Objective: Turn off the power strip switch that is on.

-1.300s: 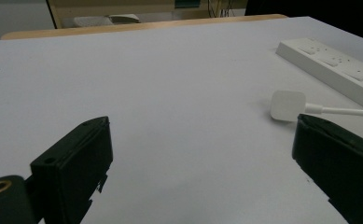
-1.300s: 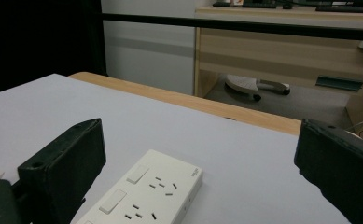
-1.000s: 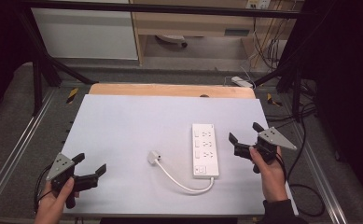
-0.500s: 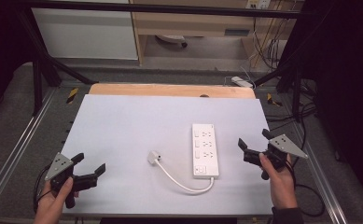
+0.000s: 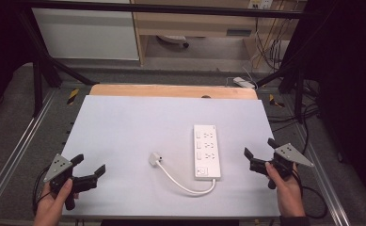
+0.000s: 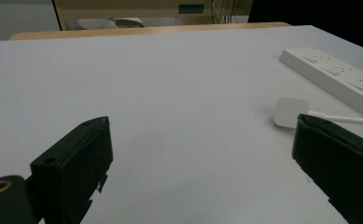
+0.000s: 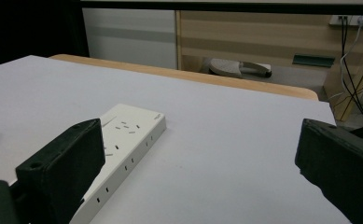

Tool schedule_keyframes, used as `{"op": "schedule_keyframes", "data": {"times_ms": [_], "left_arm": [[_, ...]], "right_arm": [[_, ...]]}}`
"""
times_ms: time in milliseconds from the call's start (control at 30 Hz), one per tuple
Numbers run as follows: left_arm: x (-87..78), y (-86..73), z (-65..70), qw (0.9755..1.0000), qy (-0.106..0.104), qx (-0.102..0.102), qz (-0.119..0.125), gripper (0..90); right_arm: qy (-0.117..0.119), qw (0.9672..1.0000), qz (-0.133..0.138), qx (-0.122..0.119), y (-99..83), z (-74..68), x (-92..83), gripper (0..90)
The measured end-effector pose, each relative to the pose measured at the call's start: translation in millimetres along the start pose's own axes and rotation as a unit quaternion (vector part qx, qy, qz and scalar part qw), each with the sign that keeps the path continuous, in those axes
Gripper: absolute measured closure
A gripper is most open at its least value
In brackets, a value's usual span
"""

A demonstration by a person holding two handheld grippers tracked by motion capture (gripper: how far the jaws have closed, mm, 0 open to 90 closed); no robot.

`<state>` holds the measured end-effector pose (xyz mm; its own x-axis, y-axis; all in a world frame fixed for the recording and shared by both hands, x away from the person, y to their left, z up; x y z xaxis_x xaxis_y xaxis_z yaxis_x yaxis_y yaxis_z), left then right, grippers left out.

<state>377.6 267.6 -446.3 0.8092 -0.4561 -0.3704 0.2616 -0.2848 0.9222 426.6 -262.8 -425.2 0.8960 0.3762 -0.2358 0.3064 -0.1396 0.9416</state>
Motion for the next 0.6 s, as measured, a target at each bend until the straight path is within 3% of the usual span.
{"op": "schedule_keyframes", "data": {"times_ms": [600], "left_arm": [[-0.2,0.0,0.3,1.0000,0.000,0.001,0.000,5.0]], "right_arm": [[0.020,0.9984,-0.052,0.010,-32.5,0.2,11.6,2.5]]}}
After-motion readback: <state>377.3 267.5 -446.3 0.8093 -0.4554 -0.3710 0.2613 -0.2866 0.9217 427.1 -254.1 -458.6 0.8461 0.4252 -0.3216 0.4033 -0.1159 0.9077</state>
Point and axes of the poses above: each handheld gripper's, and its own axes: x roughly forward along the jaws, y roughly out of its top, z roughly to its right, the point moved 9 cm from there along x, roughly forward along the jaws, and after that the axes turned 13 degrees about x, right-handed, at the moved point
